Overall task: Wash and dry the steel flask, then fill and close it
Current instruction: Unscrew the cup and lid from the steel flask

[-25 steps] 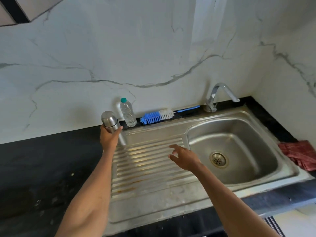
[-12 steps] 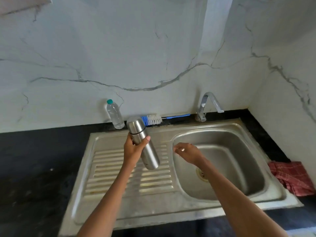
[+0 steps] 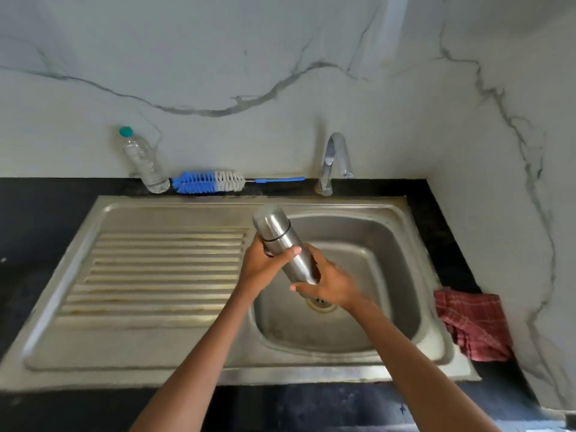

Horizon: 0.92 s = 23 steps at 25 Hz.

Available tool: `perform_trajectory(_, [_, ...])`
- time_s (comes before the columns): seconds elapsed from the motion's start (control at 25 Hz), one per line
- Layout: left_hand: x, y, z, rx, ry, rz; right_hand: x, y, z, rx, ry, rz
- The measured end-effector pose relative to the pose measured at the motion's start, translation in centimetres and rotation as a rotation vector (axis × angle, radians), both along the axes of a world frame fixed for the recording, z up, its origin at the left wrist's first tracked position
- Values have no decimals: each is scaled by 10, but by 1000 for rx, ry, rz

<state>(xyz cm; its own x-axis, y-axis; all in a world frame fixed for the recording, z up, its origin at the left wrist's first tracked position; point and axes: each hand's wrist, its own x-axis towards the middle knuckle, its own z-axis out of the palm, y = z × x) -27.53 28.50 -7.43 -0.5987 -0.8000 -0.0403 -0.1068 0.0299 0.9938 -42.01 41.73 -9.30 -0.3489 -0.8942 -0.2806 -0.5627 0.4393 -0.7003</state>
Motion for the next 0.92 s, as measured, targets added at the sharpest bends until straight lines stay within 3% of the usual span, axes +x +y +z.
perform_trajectory(0.2, [-31,19,-42,-112,4,-87,0,2,-42,-165,-4,-239])
perform_trajectory(0.36, [-55,4,-62,-153,156,-148,-28,12,-68,-235,-90,-329])
perform_trajectory(0.68, [-104,-3,-24,-53,400,-272,-65,11,-57,-352,-318,-62])
perform_trajectory(0.92, [-100,24,-15,-48,390,-93,-52,21,-46,-441,-156,-111])
